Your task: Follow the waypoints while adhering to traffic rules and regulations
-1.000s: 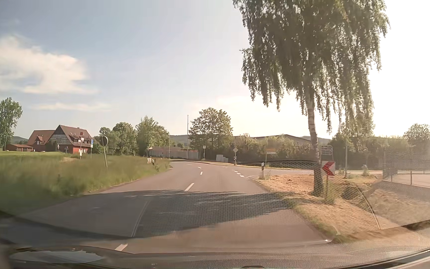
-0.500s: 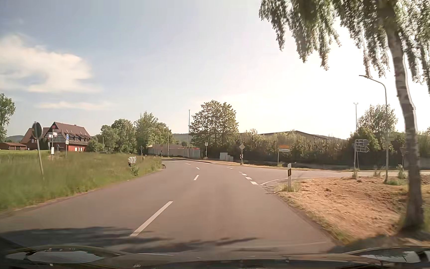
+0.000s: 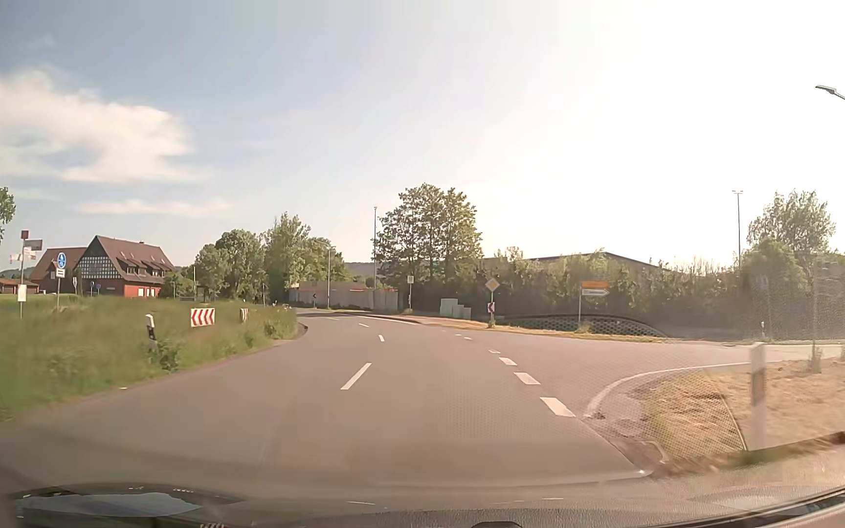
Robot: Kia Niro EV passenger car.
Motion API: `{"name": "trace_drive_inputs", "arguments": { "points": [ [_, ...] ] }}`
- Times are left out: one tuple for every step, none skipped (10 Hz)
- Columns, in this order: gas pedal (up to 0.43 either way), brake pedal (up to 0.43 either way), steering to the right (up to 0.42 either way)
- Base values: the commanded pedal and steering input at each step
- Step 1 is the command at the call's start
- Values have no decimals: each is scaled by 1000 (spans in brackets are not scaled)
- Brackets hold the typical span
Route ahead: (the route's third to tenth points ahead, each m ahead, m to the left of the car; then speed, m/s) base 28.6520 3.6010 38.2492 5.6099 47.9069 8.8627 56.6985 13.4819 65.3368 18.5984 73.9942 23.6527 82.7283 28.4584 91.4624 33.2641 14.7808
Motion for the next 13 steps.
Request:
{"name": "trace_drive_inputs", "arguments": {
  "points": [
    [150, 0, -14],
    [138, 0, -17],
    [138, 0, -21],
    [138, 0, -25],
    [138, 0, -28],
    [138, 0, -30],
    [118, 0, -33],
    [87, 0, -34],
    [79, 0, -36],
    [79, 0, -36],
    [79, 0, -37],
    [79, 0, -39],
    [87, 0, -41]
  ]
}}
